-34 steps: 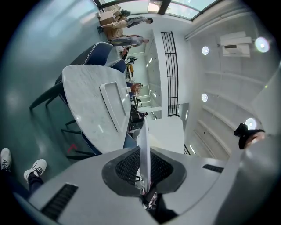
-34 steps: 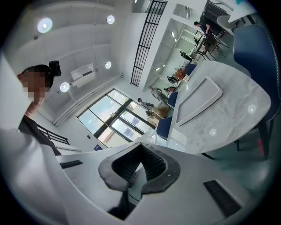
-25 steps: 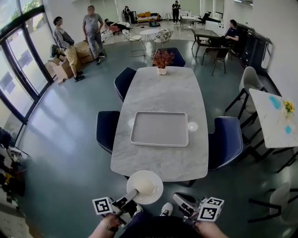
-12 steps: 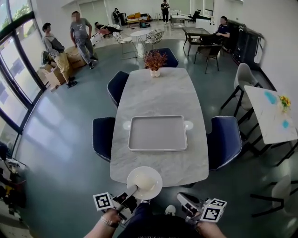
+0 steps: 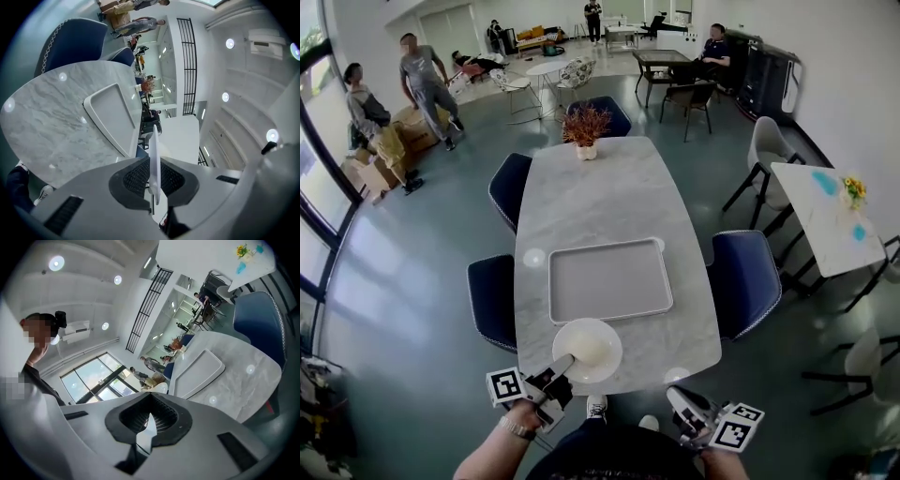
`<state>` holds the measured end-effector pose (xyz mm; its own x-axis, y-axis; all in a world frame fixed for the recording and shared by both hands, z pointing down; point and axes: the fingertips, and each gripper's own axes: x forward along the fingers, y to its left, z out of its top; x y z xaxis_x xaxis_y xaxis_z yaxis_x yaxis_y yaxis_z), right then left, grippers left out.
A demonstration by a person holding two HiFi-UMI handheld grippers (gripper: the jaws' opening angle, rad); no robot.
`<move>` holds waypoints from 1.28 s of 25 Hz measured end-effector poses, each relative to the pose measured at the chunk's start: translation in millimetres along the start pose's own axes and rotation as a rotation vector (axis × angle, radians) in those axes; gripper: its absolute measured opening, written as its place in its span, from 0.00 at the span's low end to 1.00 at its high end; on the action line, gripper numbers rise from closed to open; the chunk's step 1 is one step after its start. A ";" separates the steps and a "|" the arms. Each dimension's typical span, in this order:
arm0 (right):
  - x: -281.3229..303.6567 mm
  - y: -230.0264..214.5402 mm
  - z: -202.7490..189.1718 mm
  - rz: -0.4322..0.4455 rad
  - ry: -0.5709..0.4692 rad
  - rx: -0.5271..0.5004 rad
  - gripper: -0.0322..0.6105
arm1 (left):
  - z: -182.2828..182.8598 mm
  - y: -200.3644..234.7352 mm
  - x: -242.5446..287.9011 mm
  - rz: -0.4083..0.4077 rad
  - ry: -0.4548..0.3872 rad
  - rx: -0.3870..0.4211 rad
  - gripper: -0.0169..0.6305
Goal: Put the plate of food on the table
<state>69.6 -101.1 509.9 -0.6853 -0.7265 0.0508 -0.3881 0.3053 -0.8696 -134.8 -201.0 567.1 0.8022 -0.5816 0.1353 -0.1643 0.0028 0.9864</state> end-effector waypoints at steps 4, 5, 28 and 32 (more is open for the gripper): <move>7.2 -9.5 1.9 -0.051 -0.053 0.022 0.07 | 29.8 10.4 23.0 -0.005 0.024 -0.011 0.08; 11.4 -9.3 1.7 -0.058 -0.061 0.020 0.07 | 36.2 13.4 28.4 -0.004 0.033 -0.013 0.08; 2.4 -18.4 -14.4 -0.311 -0.342 0.087 0.07 | 136.2 121.0 138.7 0.246 0.066 -0.067 0.08; -1.2 -19.8 -19.7 -0.338 -0.366 0.103 0.07 | 146.0 133.4 157.9 0.271 0.066 -0.061 0.08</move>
<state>65.9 -94.1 536.6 -0.2642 -0.9478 0.1783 -0.4750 -0.0330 -0.8794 -113.9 -411.2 706.4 0.7697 -0.4983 0.3990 -0.3448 0.2015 0.9168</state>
